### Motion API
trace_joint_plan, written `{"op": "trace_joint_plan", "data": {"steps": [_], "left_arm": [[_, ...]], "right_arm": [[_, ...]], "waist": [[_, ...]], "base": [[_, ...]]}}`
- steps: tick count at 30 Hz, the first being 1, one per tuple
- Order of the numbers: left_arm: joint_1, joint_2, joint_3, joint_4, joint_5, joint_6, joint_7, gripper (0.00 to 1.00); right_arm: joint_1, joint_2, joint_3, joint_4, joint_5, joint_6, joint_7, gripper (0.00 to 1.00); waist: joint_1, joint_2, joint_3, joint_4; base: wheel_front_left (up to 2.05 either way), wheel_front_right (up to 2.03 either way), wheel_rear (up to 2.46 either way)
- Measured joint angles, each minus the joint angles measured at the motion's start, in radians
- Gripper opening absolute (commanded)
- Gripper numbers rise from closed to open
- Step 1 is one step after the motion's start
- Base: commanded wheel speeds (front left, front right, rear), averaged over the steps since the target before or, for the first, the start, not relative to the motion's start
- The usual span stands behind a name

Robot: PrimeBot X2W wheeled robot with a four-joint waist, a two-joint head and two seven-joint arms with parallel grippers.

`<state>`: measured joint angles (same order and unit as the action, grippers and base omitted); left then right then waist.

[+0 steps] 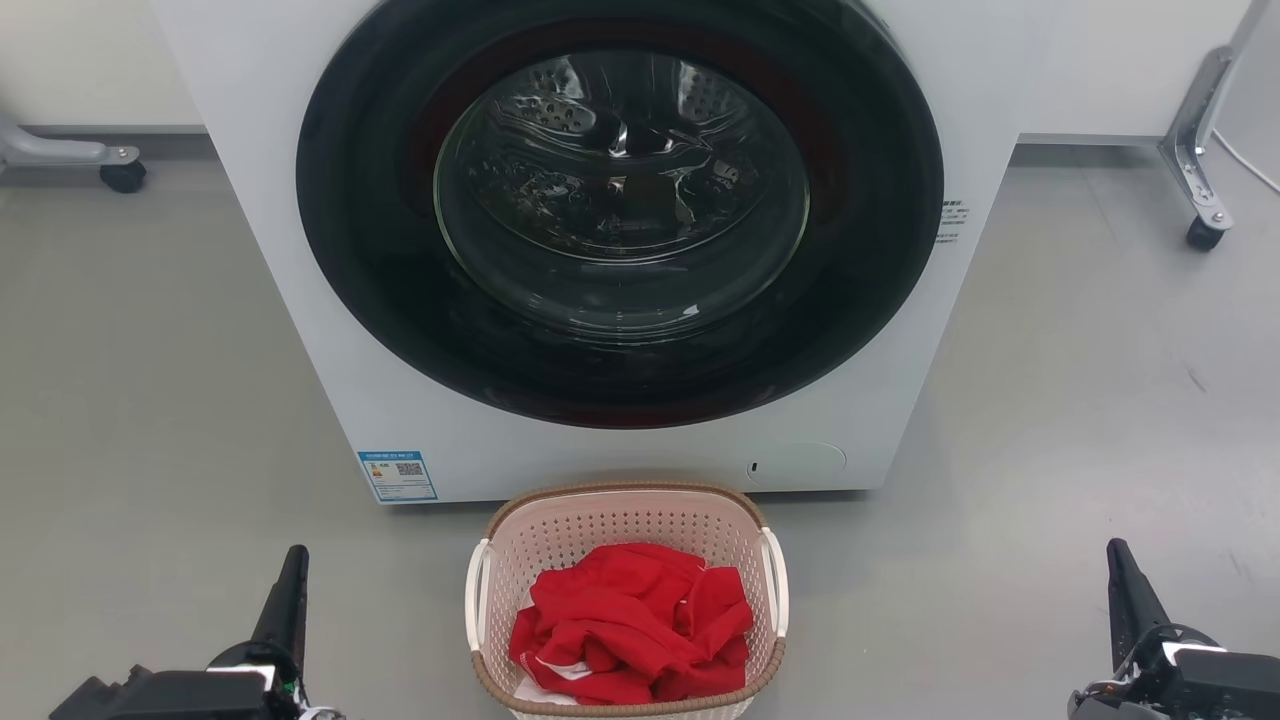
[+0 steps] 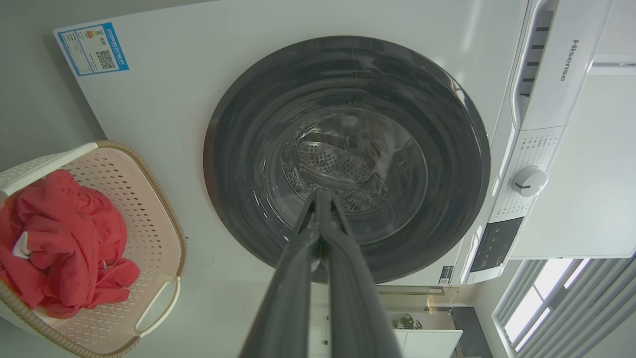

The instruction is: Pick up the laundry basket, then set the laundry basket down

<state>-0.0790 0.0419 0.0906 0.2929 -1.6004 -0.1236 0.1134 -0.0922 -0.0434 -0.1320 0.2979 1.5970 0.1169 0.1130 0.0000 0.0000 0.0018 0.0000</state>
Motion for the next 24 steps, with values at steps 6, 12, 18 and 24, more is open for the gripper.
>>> {"op": "trace_joint_plan", "data": {"steps": [6, 12, 18, 24], "left_arm": [[0.000, 0.000, 0.000, 0.000, 0.000, 0.000, 0.000, 0.00], [0.000, 0.000, 0.000, 0.001, 0.000, 0.000, 0.000, 0.00], [0.000, 0.000, 0.000, 0.001, 0.000, 0.000, 0.000, 0.00], [0.000, 0.000, 0.000, 0.001, 0.000, 0.000, 0.000, 0.00]], "right_arm": [[0.000, 0.000, 0.000, 0.000, 0.000, 0.003, 0.000, 0.00], [0.000, 0.000, 0.000, 0.000, 0.000, 0.004, 0.000, 0.00], [0.000, 0.000, 0.000, 0.000, 0.000, 0.004, 0.000, 0.00], [0.000, 0.000, 0.000, 0.000, 0.000, 0.004, 0.000, 0.00]], "waist": [[0.0000, 0.0000, 0.000, 0.000], [0.0000, 0.0000, 0.000, 0.000], [0.0000, 0.0000, 0.000, 0.000], [0.0000, 0.0000, 0.000, 0.000]], "base": [[0.00, 0.00, 0.00], [0.00, 0.00, 0.00], [0.00, 0.00, 0.00], [0.00, 0.00, 0.00]]}}
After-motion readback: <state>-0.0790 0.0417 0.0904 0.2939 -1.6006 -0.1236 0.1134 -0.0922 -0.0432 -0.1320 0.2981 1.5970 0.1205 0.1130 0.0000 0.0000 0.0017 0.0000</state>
